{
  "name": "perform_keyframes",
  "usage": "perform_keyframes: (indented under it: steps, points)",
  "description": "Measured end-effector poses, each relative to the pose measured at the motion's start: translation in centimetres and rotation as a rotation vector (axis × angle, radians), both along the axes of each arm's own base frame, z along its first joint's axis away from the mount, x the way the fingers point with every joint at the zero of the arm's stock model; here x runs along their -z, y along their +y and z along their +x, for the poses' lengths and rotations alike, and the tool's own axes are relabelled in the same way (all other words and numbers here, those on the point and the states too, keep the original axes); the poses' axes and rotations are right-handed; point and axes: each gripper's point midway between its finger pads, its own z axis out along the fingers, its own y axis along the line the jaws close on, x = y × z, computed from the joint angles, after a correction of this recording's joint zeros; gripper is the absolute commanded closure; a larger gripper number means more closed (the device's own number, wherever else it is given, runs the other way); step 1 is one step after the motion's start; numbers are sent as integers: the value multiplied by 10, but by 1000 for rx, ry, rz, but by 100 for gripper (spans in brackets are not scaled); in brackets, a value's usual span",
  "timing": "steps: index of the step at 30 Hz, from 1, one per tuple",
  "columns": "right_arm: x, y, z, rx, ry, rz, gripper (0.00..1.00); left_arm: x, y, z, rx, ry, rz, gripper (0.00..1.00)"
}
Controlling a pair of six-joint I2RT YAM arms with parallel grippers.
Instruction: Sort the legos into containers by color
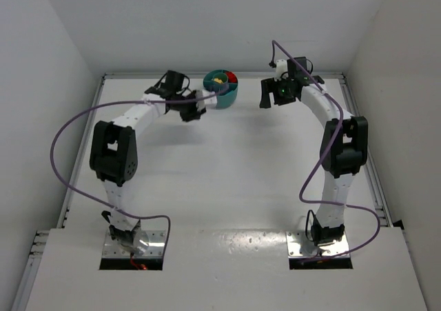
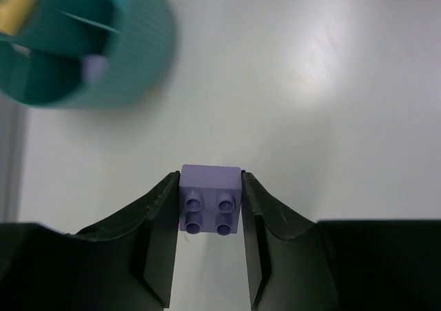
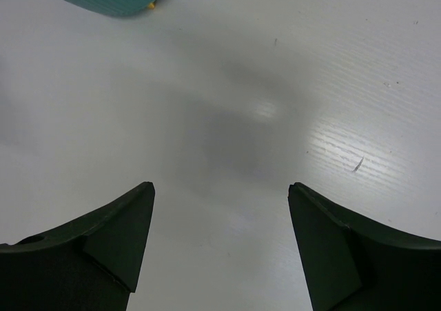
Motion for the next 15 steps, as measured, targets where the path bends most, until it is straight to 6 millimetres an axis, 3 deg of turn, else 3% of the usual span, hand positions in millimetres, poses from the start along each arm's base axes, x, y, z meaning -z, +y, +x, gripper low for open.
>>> perform_keyframes:
  steps: [3, 9, 12, 15]
  points:
    - [-2, 2, 0, -4, -4, 1, 21, -42, -28, 56, -150, -64, -180, 76]
    - [-12, 4, 7, -1, -31, 8, 21, -101, -70, 108, -280, -128, -415, 77]
    - [-12, 3, 8, 4, -35, 3, 21, -111, -81, 119, -323, -130, -481, 77]
    - [-12, 2, 9, 9, -35, -2, 21, -109, -86, 129, -362, -119, -515, 77]
